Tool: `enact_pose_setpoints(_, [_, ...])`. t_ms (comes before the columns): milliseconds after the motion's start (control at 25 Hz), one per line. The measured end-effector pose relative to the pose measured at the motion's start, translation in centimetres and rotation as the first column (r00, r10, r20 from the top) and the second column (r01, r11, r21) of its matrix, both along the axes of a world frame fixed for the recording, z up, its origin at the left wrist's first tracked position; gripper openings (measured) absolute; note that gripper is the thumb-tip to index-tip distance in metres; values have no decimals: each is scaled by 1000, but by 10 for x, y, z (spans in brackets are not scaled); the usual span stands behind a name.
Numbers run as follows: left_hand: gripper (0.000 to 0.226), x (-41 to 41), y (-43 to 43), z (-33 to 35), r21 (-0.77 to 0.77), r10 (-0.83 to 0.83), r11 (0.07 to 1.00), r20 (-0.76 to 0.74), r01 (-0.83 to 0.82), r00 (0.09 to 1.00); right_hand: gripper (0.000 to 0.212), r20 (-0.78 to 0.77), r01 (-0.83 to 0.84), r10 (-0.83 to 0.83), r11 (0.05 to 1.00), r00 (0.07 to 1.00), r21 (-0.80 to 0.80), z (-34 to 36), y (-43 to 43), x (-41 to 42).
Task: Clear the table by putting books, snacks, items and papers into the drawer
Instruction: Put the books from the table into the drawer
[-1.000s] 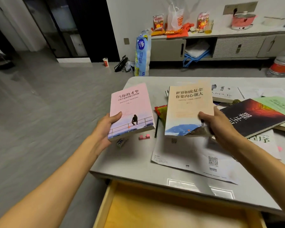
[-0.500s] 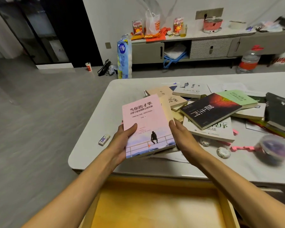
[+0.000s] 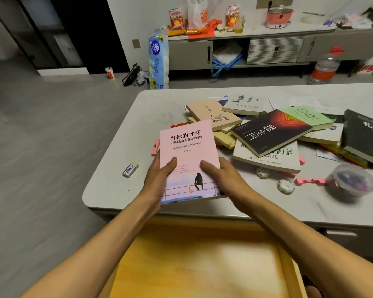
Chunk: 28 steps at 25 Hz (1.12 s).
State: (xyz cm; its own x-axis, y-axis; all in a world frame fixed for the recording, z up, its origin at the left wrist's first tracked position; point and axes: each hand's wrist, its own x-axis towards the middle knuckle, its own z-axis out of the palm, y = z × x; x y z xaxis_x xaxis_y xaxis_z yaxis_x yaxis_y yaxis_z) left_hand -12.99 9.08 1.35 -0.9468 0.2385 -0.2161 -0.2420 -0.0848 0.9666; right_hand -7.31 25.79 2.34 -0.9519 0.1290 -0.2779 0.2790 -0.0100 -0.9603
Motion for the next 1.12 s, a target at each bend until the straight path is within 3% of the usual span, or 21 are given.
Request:
enact_pose_setpoints(120, [45, 10, -17, 5, -81, -25, 997, -35, 22, 999, 32, 43, -7, 5, 999, 999, 37, -5, -10, 13])
enact_pose_setpoints(280, [52, 40, -59, 15, -161, -164, 975, -35, 156, 986, 29, 150, -129, 149, 982, 977, -137, 3, -19, 27])
enact_pose_setpoints(400, [44, 70, -90, 16, -241, -214, 945, 44, 219, 976, 21, 200, -101, 134, 981, 971, -166, -6, -47, 39])
enact_pose_setpoints(520, [33, 92, -136, -3, -368, -224, 884, 211, 290, 951, 19, 396, 10, 149, 928, 906, -372, -39, -77, 68])
enact_pose_setpoints(640, [37, 98, -180, -33, -587, -61, 780, 278, 220, 959, 21, 573, 147, 207, 848, 793, -510, -75, -95, 93])
enact_pose_setpoints(760, [44, 87, -189, -59, -636, 93, 755, 347, 161, 933, 21, 655, 219, 167, 858, 737, -465, -116, -107, 85])
enact_pose_setpoints(880, [45, 69, -179, -76, -535, 153, 833, 470, 143, 869, 17, 678, 273, 102, 864, 728, -423, -154, -124, 60])
enact_pose_setpoints(960, [49, 59, -177, -89, -528, 154, 835, 496, 156, 855, 17, 668, 215, 82, 912, 739, -350, -174, -139, 48])
enact_pose_setpoints(1040, [53, 51, -179, -102, -582, 158, 797, 461, 163, 873, 22, 637, 151, 68, 947, 768, -283, -195, -156, 41])
enact_pose_setpoints(1120, [56, 46, -183, -113, -683, 130, 701, 405, 205, 905, 35, 594, 98, 73, 963, 801, -251, -217, -174, 38])
